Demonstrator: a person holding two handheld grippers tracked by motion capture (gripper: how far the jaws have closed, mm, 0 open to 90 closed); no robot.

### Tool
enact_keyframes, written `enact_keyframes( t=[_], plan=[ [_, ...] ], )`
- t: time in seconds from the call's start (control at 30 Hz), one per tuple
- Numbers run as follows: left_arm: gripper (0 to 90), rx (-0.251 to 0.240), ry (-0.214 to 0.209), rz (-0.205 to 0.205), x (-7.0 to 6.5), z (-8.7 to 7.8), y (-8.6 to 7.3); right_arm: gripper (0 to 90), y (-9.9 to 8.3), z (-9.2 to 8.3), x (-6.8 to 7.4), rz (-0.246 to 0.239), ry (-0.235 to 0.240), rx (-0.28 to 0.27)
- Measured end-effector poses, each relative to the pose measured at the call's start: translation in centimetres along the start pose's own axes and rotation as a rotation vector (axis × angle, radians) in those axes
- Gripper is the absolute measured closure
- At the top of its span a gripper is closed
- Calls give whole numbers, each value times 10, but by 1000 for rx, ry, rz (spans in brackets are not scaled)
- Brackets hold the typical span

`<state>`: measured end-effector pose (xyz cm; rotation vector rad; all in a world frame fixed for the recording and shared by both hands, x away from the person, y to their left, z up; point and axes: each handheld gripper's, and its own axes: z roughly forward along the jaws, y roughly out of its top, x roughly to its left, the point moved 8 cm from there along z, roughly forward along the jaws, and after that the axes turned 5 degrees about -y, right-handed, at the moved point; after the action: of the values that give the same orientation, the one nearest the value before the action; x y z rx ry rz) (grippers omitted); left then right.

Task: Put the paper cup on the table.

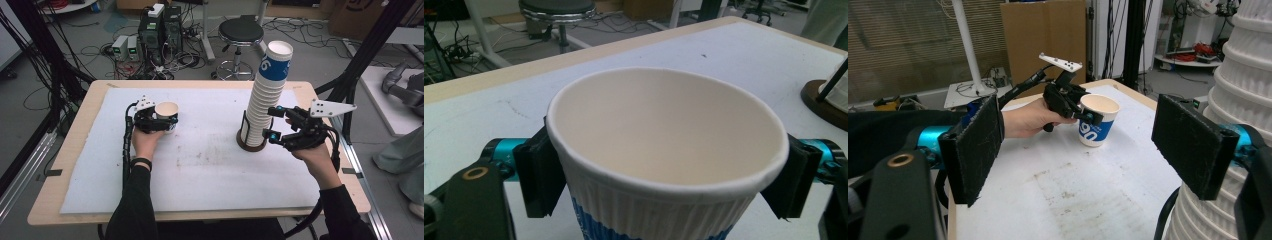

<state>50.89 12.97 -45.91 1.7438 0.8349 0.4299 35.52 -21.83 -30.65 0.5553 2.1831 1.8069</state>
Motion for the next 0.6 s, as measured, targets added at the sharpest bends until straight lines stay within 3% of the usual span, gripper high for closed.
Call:
enact_keyframes(
  t=[0.33, 0.47, 0.6],
  plan=[
    [169, 73, 9, -23, -1, -7, -5, 204, 0, 0, 2, -4, 3, -2],
    [114, 121, 33, -24, -2, -10, -9, 204, 0, 0, 2, -2, 5, 0],
    [57, 121, 66, -14, -2, -14, -15, 204, 0, 1, 5, -2, 15, 5]
  ],
)
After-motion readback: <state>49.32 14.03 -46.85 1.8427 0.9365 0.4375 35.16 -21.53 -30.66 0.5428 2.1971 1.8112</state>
